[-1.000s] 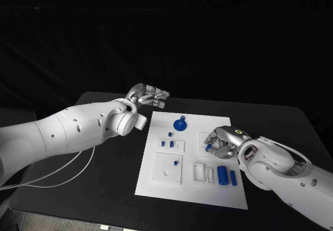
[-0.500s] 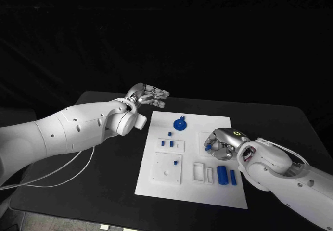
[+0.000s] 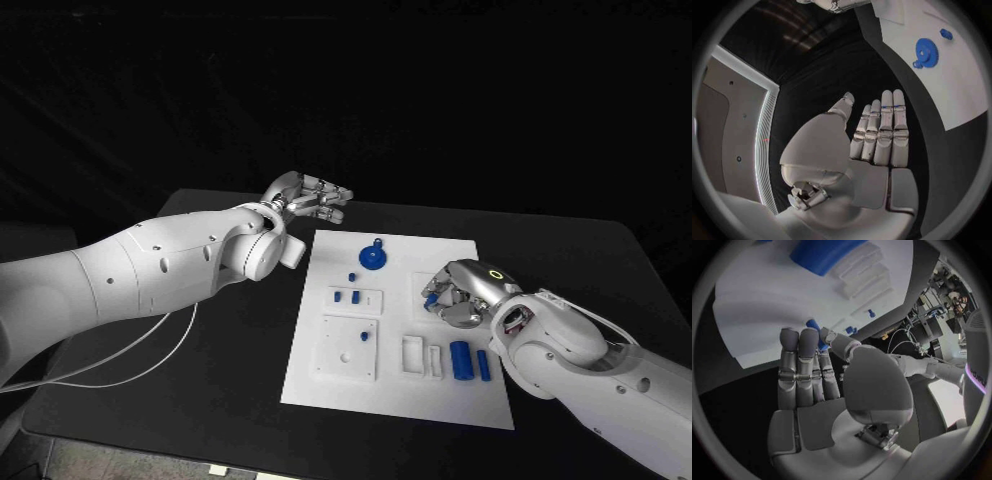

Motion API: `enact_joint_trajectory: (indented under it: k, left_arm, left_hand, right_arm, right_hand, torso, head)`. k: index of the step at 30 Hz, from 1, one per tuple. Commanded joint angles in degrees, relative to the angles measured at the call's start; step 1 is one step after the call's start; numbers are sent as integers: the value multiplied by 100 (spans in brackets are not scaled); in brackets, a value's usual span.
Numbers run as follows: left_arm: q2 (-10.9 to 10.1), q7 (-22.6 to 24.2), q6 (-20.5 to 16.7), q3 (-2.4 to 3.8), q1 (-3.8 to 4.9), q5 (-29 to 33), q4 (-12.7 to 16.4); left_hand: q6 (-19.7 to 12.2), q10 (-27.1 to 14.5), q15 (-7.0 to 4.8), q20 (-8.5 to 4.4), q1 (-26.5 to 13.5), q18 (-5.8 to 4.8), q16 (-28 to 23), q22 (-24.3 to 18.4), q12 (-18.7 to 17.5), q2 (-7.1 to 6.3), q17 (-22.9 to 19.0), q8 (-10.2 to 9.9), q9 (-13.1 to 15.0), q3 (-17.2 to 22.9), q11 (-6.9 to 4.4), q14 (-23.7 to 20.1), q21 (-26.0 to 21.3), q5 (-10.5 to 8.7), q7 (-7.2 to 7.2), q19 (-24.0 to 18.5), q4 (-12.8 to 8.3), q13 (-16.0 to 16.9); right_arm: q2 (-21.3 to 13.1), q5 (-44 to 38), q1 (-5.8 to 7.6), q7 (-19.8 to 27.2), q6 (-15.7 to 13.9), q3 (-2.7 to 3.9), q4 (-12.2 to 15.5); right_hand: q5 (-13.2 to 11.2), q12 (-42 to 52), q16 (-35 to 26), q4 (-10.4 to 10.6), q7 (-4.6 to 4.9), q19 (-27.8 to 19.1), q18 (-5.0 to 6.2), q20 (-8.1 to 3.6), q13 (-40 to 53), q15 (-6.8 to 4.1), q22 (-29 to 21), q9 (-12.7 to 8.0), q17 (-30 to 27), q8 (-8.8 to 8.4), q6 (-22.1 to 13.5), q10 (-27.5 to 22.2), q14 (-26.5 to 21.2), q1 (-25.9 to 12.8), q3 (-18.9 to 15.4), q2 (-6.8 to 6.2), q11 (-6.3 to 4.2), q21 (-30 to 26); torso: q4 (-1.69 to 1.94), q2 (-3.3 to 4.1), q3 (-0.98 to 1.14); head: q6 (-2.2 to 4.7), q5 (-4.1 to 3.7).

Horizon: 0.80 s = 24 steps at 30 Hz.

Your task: Assemble the parts on the task board

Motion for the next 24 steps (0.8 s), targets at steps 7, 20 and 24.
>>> enact_joint_trajectory:
  k: [7,20,24]
  left_arm:
    - [20,37,75,5,-1,-24,-7]
    - [43,38,80,5,-1,-24,-16]
    - [59,42,82,5,-1,-19,-28]
  left_hand:
    - [-42,-22,6,3,-4,-90,-8,-9,4,63,7,18,-4,1,1,14,13,17,-6,-24,5,-6]
    - [-39,-21,5,4,-13,-90,-7,-13,4,69,10,19,-3,0,0,16,21,15,-8,-27,17,-6]
    - [-39,-21,5,4,-13,-90,-7,-13,4,69,10,19,-3,0,0,16,21,15,-8,-27,17,-6]
  right_arm:
    - [-48,79,8,135,-504,192,225]
    - [23,362,10,260,-408,350,581]
    - [163,389,10,298,-333,260,616]
  right_hand:
    - [11,3,-45,62,-14,39,51,-31,8,-33,217,-7,33,-9,58,207,13,64,-51,102,-155,87]
    - [11,-1,-73,59,-18,19,36,-38,7,-39,226,-9,72,-11,71,218,23,59,-30,84,-158,195]
    - [11,1,-80,51,-17,13,34,-39,8,-40,229,-10,78,-11,67,215,25,55,-37,92,-157,215]
  torso:
    - [-9,0,-2]
    - [-8,-10,-11]
    - [-7,-14,-15]
  head:
    - [0,20]
    - [-16,48]
    - [-11,57]
